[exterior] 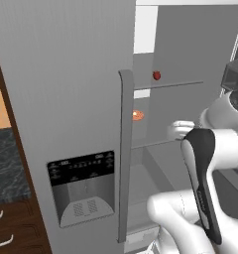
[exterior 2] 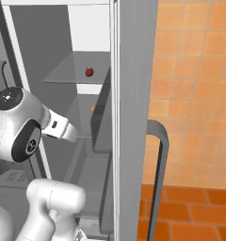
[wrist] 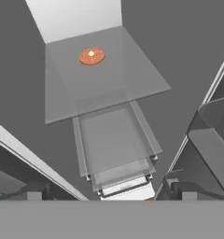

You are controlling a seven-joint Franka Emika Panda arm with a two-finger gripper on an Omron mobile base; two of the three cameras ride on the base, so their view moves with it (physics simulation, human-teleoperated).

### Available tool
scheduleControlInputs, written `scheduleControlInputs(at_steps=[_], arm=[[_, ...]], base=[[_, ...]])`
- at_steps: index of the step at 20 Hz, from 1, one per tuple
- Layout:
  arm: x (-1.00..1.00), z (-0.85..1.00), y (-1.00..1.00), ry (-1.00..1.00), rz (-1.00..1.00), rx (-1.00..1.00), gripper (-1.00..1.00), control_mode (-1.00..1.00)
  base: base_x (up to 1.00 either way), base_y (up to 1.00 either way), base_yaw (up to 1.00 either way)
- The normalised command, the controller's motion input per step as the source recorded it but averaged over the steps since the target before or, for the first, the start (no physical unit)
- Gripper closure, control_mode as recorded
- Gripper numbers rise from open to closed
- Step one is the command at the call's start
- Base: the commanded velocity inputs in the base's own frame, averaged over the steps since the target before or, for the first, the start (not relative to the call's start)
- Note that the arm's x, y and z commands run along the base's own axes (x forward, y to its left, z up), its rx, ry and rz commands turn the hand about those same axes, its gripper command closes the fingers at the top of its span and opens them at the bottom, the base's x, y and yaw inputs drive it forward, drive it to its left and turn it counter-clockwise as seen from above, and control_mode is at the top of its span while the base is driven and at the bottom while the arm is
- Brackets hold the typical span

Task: Take the strawberry from the fridge and place it on top of the pancake, located on the dining counter.

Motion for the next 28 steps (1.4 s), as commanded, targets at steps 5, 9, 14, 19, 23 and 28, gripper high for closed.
scheduleControlInputs(at_steps=[5, 9, 14, 19, 23, 28], arm=[[0.0, 0.94, 0.05, -0.14, 0.04, -0.04, -1.0, -1.0], [0.04, 0.66, -0.03, -0.08, 0.19, -0.07, -1.0, -1.0], [0.39, 0.62, 0.1, -0.03, -0.04, -0.14, -1.0, -1.0], [0.68, 0.27, -0.22, 0.03, 0.0, 0.0, -1.0, -1.0], [0.95, 0.01, -0.09, 0.08, 0.0, 0.0, -1.0, -1.0], [0.63, -0.1, -0.13, 0.0, 0.0, 0.01, -1.0, -1.0]], base=[[0.0, 0.0, 0.0], [0.0, 0.0, 0.0], [0.0, 0.0, 0.0], [0.0, 0.0, 0.0], [0.0, 0.0, 0.0], [0.0, 0.0, 0.0]])
